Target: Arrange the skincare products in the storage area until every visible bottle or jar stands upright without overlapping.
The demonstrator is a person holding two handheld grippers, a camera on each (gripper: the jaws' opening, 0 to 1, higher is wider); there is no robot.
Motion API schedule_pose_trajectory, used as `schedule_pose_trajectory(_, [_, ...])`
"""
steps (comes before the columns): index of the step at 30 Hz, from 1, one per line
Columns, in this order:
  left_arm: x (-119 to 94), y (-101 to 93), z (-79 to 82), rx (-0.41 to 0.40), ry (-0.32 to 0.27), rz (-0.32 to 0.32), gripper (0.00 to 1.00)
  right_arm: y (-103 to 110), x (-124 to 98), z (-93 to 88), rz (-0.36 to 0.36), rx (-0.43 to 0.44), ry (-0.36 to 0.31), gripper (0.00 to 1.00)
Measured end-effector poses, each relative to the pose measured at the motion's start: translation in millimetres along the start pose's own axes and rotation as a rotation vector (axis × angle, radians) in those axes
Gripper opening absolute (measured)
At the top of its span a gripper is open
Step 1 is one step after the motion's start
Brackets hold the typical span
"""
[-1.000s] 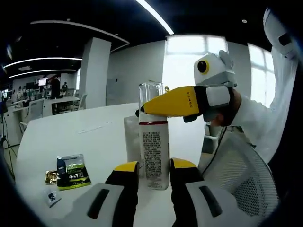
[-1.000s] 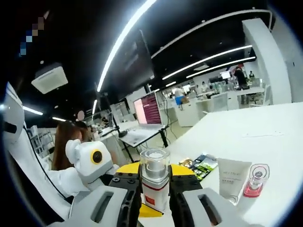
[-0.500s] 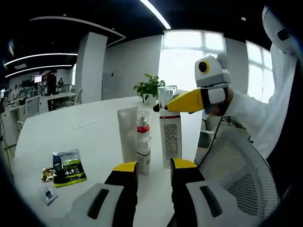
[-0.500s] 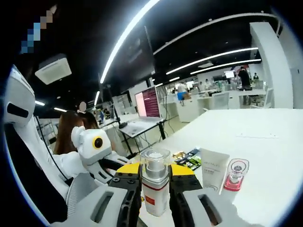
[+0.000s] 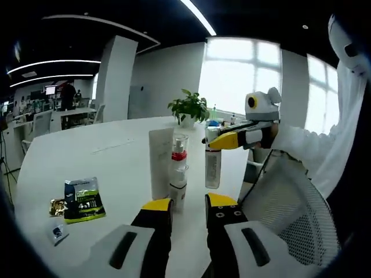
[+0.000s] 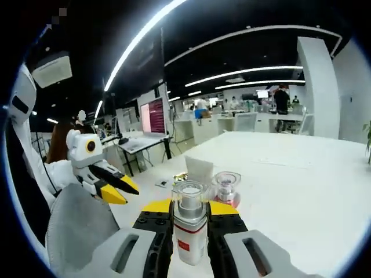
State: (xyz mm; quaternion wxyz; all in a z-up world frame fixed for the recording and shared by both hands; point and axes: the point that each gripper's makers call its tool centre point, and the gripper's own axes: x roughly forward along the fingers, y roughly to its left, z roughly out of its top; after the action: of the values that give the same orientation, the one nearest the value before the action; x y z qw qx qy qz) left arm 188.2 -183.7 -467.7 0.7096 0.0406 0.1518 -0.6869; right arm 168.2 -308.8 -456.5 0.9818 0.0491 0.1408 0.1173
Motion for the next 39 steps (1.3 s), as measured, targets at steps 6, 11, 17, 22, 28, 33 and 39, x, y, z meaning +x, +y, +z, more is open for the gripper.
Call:
schedule_pose_trajectory(6, [0.4, 0.2, -2.6, 0.000, 0.013, 0.005, 0.16, -20.7, 8.0, -23.0, -0.006, -0.041, -0.017, 0.14])
schedule_pose_trajectory(11, [0.2, 4.5, -3.9, -0.006, 0.017, 0.018, 0.15, -28.7, 15.5, -38.8, -0.006, -0.050, -0.026, 0.14])
schedule_pose_trajectory(17, [0.3, 5.5, -5.1, -0.007, 0.024, 0.022, 0.15, -26.6, 21.9, -45.4, -0.017, -0.092, -0.067, 0.14])
schedule_pose_trajectory(22, [0.3, 7.5, -5.6, -0.012, 0.023, 0.028, 0.14, -24.2, 23.6, -50.2, -0.022, -0.095, -0.087, 0.14])
schedule_pose_trajectory(28, [0.7, 7.8, -6.6, -0.010, 0.028, 0.024, 0.14, -27.8, 23.1, -52.1, -0.044, -0.090, -0.109, 0.15])
schedule_pose_trajectory(33, [0.4, 7.8, -6.4, -0.010, 0.028, 0.022, 0.14, -28.8, 23.5, -51.8, -0.048, -0.075, -0.118, 0.15])
schedule_pose_trajectory(39, [0.4, 6.9, -6.8, -0.008, 0.032, 0.020, 0.14, -29.6, 23.2, -51.6, -0.046, -0.064, -0.118, 0.16])
